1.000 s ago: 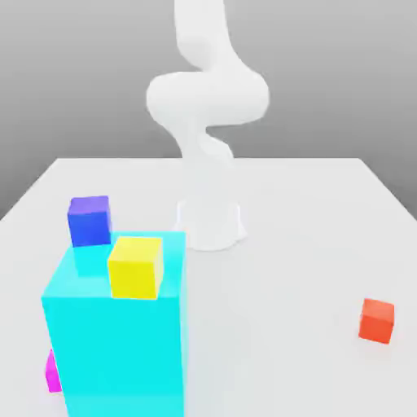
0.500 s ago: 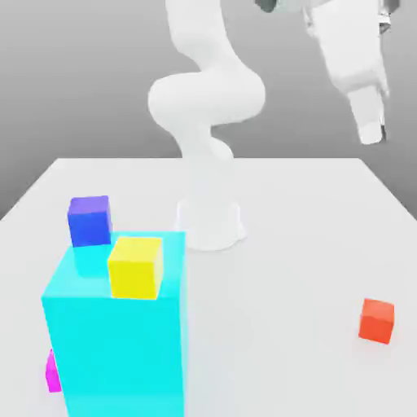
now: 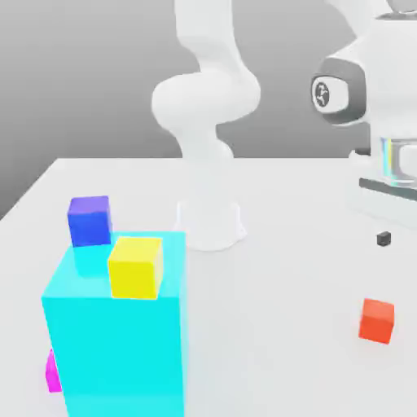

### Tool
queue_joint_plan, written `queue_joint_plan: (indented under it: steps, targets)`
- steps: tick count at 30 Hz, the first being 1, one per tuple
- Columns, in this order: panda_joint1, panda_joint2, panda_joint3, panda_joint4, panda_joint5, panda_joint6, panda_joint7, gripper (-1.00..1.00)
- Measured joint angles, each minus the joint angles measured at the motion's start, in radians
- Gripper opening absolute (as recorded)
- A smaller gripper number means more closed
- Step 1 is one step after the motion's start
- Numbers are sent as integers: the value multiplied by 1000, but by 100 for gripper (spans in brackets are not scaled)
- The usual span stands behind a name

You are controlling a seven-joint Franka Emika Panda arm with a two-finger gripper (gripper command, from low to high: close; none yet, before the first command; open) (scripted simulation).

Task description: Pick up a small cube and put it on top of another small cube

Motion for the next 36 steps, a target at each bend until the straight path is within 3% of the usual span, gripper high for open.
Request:
queue_joint_plan:
  steps: [9,15,16,22,29,36]
  targets:
    - [58,173,57,-57,-61,89,-331,0]
    - [49,365,85,-35,-71,237,-387,0]
    - [45,394,90,-30,-68,260,-389,-100]
    - [44,408,92,-27,-65,270,-391,-100]
    - [49,204,67,-61,-82,100,-370,-100]
    - [-178,-35,-60,-8,-107,-181,-200,-100]
